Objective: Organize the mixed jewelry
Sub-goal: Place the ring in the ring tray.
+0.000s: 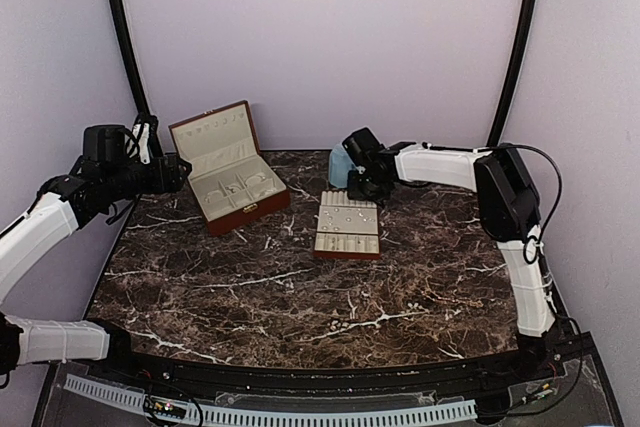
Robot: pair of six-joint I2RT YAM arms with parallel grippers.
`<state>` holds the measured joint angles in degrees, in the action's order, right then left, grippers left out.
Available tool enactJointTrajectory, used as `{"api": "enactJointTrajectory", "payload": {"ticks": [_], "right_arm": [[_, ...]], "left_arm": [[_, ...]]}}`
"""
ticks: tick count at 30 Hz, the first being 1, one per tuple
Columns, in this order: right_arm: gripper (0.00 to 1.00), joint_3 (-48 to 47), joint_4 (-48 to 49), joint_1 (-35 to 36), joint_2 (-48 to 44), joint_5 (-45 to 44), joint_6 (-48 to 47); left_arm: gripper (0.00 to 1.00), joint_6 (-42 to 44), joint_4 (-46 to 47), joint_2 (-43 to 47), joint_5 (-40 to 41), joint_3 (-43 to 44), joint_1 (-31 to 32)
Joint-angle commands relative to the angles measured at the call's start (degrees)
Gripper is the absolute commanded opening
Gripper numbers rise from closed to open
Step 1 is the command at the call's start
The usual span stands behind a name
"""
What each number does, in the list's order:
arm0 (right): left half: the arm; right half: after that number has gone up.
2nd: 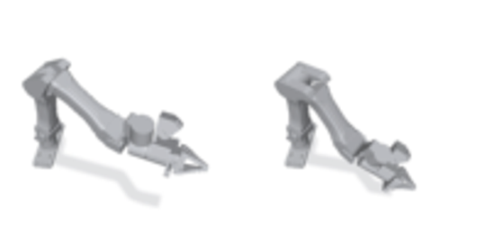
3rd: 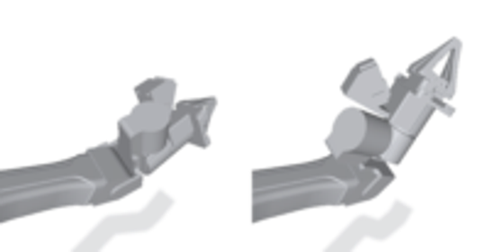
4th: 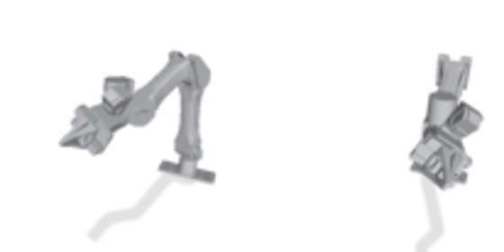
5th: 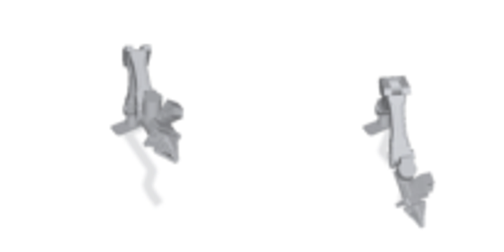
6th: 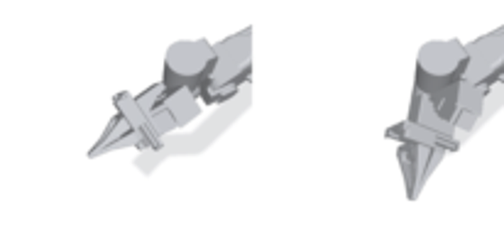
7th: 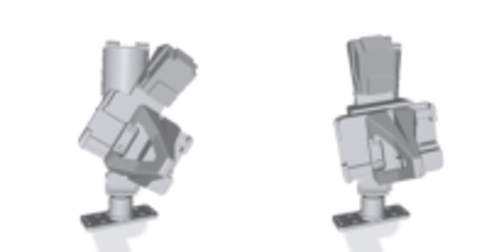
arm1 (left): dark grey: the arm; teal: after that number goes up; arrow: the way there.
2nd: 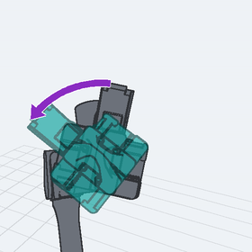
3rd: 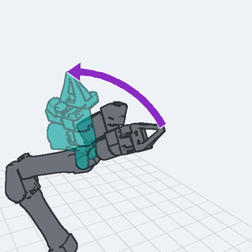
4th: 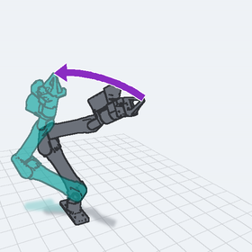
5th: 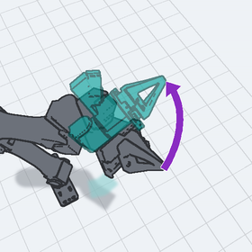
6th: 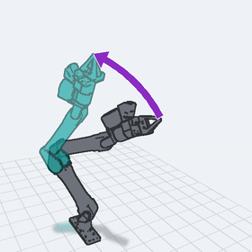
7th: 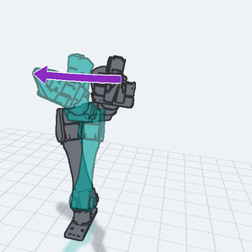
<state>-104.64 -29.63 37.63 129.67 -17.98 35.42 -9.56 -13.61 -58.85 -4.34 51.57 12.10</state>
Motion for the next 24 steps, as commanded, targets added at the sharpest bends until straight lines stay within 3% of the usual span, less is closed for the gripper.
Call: {"api": "enactJointTrajectory", "payload": {"ticks": [1, 24], "right_arm": [[0.0, -3.2, -2.0, -0.7, 2.0, -2.9, 0.8], [0.0, -6.4, -3.1, -0.8, 7.5, 0.3, 2.3]], "left_arm": [[0.86, 0.7, -1.0, 0.7, 0.6, -0.8, -0.4], [0.86, 0.9, -1.1, 0.7, 1.2, -0.7, -0.4]]}}
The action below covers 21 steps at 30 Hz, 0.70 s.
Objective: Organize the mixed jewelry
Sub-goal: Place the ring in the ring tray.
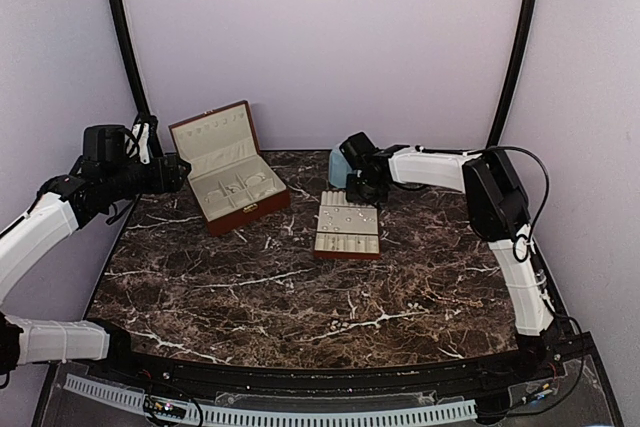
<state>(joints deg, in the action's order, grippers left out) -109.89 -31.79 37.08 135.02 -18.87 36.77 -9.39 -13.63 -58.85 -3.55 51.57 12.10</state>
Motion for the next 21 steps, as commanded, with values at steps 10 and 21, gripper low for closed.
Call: {"api": "enactJointTrajectory", "payload": {"ticks": [10, 21], "right_arm": [[0.03, -2.6, -2.4, -0.3, -0.4, 0.0, 0.0], [0.18, -3.2, -2.4, -0.3, -4.4, -1.2, -1.5]], "left_arm": [[0.86, 0.8, -1.0, 0.5, 0.4, -0.6, -0.4], [0.86, 0.7, -1.1, 0.7, 0.3, -0.7, -0.4]]}}
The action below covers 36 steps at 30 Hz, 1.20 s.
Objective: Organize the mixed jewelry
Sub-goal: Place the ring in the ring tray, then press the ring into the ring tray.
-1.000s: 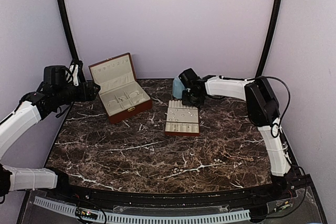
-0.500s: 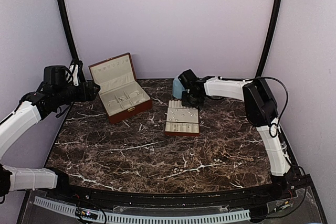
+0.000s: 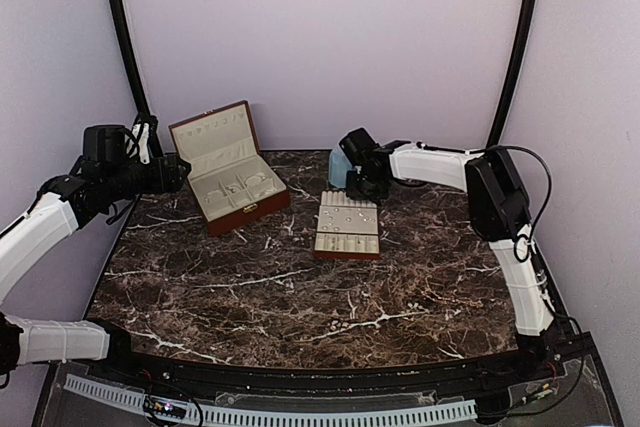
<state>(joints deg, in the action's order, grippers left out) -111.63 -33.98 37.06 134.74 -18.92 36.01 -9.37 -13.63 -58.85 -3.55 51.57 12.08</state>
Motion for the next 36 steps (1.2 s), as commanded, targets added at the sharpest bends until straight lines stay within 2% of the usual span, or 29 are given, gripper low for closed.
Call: {"api": "enactJointTrajectory", "payload": {"ticks": [1, 3, 8, 13, 36], "right_arm": [[0.18, -1.3, -0.1, -0.2, -4.4, -1.3, -0.9], [0.17, -0.8, 0.2, -0.3, -4.8, -1.6, -1.2], [0.05, -0.3, 1.0, -0.2, -4.5, -1.0, -1.8], [0.0, -0.5, 1.4, -0.2, -3.4, -0.9, -2.0], [0.0, -1.4, 1.1, -0.3, 0.4, -0.8, -1.8]], "left_arm": [[0.86, 0.7, -1.1, 0.7, 0.3, -0.7, -0.4], [0.86, 0.7, -1.1, 0.8, 0.2, -0.7, -0.4], [0.86, 0.8, -1.0, 0.8, 0.1, -0.7, -0.4], [0.86, 0.7, -1.0, 0.8, -0.1, -0.8, -0.4], [0.86, 0.6, -1.0, 0.7, -0.4, -0.8, -0.4]]}}
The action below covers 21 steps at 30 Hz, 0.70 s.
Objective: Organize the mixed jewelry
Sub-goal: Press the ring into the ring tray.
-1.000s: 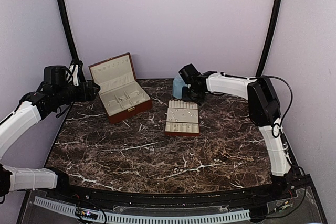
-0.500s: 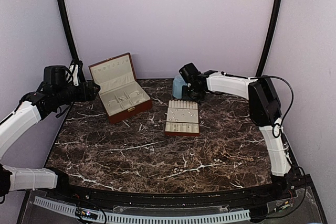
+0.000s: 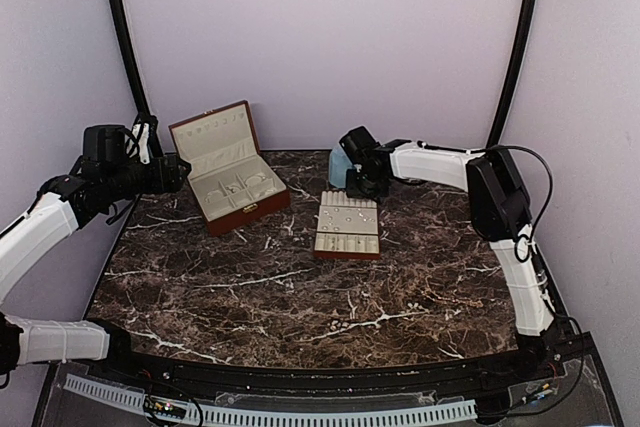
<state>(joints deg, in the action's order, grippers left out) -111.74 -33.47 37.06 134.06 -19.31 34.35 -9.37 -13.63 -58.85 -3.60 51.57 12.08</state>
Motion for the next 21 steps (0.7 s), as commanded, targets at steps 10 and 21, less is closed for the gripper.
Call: {"api": "enactJointTrajectory", "payload": {"ticks": [10, 21], "right_arm": [[0.0, -1.2, 0.6, -0.6, 2.4, 0.1, 0.1], [0.0, 0.0, 1.1, -0.8, 3.8, 1.2, 0.4]], "left_arm": [[0.86, 0.6, -1.0, 0.7, -0.4, -0.8, -0.4], [0.86, 0.6, -1.0, 0.6, -0.6, -0.8, -0.4]]}}
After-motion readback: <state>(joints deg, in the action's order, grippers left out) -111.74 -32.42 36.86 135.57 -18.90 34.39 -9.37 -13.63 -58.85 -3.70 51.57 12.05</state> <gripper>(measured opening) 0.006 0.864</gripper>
